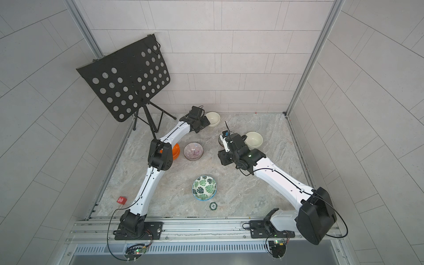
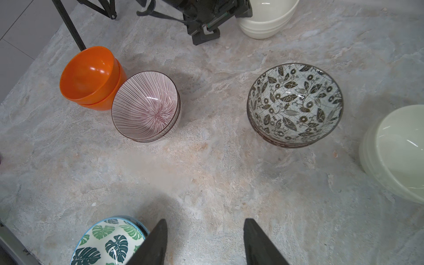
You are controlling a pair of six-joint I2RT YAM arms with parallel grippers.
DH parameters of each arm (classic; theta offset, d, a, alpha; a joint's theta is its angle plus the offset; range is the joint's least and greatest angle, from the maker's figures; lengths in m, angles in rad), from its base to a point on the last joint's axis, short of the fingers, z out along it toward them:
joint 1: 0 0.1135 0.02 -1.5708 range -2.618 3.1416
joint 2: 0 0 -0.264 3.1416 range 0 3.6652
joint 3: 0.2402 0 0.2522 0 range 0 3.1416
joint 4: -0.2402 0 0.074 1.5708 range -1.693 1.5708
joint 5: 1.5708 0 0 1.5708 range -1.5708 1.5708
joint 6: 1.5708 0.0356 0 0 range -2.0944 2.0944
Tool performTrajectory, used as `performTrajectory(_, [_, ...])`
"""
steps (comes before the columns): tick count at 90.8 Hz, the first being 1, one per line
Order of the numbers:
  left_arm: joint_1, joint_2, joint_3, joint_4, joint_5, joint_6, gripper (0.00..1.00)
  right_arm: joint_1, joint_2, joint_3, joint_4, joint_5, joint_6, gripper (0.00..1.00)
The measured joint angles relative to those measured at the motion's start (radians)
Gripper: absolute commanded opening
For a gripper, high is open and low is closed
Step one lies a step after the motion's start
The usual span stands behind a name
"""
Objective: Stack the bowls
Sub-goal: Pick up the bowl from the center of the board.
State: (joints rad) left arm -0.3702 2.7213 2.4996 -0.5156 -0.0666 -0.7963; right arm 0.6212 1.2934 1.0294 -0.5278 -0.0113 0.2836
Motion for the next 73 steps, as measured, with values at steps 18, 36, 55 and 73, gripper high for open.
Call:
performTrajectory(18, [0.014, 0.005, 0.002, 0.039, 0.028, -0.035, 0.41, -0.008, 0.013, -0.015, 0.005, -0.012, 0.0, 0.56])
performTrajectory(36, [0.022, 0.012, 0.01, 0.079, 0.063, -0.051, 0.19, -0.018, 0.014, -0.019, 0.007, -0.012, 0.0, 0.55])
performTrajectory(55, [0.029, 0.041, 0.011, 0.081, 0.095, -0.06, 0.0, -0.02, 0.025, -0.02, 0.013, -0.012, 0.001, 0.55])
performTrajectory(73, [0.048, 0.014, -0.036, 0.088, 0.113, -0.035, 0.0, -0.021, 0.026, -0.02, 0.017, -0.011, 0.006, 0.55])
